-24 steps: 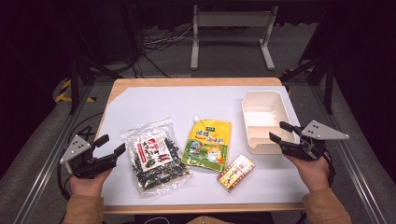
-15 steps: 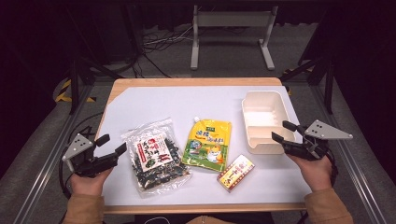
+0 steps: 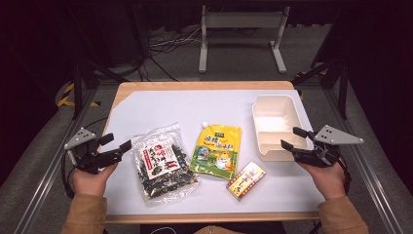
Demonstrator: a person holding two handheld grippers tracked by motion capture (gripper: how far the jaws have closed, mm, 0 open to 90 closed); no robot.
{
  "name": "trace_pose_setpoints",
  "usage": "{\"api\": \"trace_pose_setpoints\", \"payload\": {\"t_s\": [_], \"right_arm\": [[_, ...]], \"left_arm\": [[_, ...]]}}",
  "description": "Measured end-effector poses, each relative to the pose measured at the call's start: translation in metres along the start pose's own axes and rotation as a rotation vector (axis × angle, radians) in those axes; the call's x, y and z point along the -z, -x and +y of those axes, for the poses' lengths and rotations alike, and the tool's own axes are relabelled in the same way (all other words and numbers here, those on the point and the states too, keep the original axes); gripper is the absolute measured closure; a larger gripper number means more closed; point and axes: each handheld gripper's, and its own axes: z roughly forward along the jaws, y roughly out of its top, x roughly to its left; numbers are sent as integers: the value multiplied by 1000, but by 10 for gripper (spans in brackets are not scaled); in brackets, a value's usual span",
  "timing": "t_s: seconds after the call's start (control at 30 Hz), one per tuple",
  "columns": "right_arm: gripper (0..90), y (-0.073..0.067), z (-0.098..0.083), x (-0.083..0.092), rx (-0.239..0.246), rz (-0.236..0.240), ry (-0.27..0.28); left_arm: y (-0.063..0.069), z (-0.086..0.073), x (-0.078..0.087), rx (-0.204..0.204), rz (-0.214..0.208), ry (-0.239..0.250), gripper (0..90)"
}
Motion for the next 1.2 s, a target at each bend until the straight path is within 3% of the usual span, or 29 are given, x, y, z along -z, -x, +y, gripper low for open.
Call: {"api": "trace_pose_setpoints", "payload": {"t_s": [0.07,0.13,0.23,0.27,0.3,0.6,0.77,0.93,1.2], "right_arm": [[338,-1,2,-1,-2,6,-6],[334,-1,3,-2,4,11,-10],[329,-2,3,-4,6,19,-15],[323,-1,3,-6,-12,50,-17],[323,-1,3,-6,-12,50,-17],[313,0,1,-6,-14,55,-34],[311,-2,2,-6,0,54,-35],[305,-3,0,-7,6,49,-49],[297,-5,-3,-6,20,50,-56]], "left_arm": [[1,8,-4,0,-6,-38,204],[0,13,-8,17,-39,-65,192],[1,16,-12,26,-45,-83,177],[1,17,-16,26,-45,-108,168],[1,17,-16,26,-45,-108,166],[-4,14,-33,53,-4,-192,149],[-10,12,-44,100,49,-244,136],[-13,6,-57,100,97,-298,126],[-23,-5,-75,139,140,-383,148]]}}
